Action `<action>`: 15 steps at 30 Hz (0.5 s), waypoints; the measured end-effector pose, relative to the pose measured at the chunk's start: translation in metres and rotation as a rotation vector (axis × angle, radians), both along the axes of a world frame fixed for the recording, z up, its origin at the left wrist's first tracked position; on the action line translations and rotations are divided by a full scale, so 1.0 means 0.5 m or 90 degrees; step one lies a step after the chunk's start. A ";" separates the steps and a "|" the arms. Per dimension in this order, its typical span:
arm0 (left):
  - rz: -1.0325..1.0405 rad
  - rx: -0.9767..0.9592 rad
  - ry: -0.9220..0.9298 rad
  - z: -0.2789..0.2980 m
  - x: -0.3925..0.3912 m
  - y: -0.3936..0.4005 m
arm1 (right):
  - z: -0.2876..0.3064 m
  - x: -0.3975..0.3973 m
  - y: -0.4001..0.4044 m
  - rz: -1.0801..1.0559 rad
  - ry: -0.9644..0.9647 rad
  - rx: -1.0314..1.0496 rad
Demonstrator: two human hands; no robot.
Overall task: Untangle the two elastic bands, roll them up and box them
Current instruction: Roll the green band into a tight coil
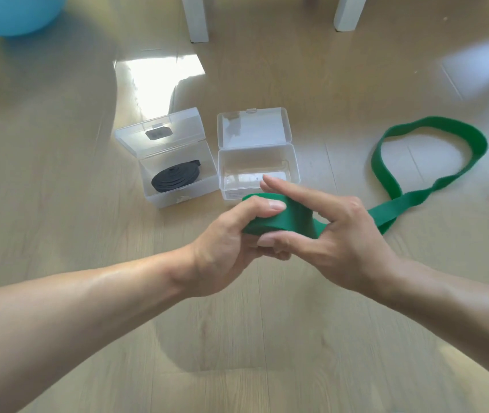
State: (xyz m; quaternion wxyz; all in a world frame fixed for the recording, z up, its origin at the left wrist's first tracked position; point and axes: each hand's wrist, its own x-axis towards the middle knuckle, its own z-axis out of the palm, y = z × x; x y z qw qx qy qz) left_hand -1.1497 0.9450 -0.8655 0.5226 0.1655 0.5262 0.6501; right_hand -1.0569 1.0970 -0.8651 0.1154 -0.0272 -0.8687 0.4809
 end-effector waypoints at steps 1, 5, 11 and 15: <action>0.010 0.006 -0.011 0.000 -0.002 0.002 | 0.003 -0.003 -0.001 -0.007 0.004 -0.007; 0.007 -0.011 0.002 -0.002 -0.007 -0.001 | 0.007 -0.007 -0.002 -0.005 0.084 0.104; -0.066 -0.219 0.236 0.010 -0.014 -0.011 | 0.015 -0.021 0.022 0.038 0.101 0.355; -0.012 -0.300 0.326 0.018 0.018 0.000 | 0.010 -0.026 -0.005 0.062 0.113 0.471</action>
